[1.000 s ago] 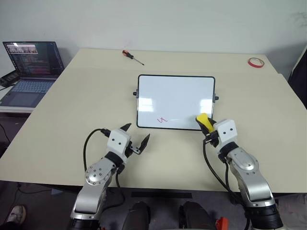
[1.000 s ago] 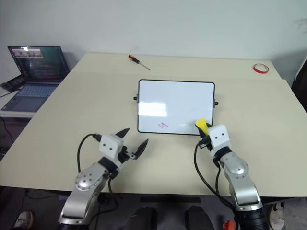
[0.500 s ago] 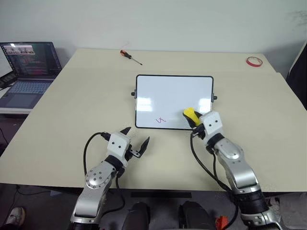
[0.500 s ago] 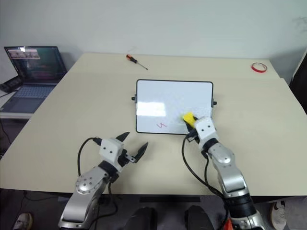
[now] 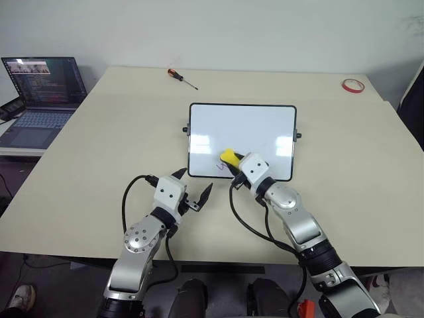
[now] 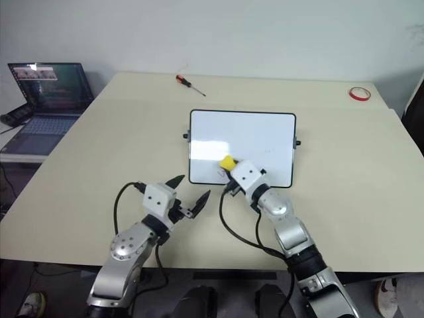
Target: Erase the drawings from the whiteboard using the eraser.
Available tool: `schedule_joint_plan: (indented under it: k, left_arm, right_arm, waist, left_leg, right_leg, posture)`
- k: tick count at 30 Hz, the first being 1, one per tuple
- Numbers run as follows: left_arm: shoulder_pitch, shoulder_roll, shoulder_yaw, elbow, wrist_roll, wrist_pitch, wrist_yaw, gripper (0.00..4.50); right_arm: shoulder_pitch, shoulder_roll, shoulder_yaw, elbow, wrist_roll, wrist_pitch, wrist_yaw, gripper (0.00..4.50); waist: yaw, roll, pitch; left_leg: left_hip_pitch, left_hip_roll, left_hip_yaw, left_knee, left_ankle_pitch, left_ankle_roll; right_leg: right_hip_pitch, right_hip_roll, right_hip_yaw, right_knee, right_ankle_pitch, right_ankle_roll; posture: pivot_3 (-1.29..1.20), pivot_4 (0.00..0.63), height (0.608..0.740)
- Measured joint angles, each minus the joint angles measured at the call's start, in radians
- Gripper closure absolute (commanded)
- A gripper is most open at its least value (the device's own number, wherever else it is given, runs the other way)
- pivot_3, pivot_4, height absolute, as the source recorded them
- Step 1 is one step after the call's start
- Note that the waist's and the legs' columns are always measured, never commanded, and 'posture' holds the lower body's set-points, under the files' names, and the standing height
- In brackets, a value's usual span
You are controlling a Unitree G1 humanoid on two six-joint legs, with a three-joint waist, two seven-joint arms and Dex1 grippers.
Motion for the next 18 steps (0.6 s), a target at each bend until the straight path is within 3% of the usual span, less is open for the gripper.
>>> schedule_joint_plan:
  k: [18]
  left_arm:
    - [0.021,-0.008,-0.02,-0.003,0.002,0.027,0.014,0.0]
  right_arm:
    - [-0.118,0.034,0.07,0.138,-0.099,-0.036,0.016,3.4]
  waist:
    - [-0.001,0.0,0.0]
  left_leg:
    - [0.0,0.0,0.0,0.0,0.0,0.0]
  right_leg:
    - [-0.001,0.0,0.0,0.0,0.0,0.0]
  posture:
    - [0.0,0.15,0.74]
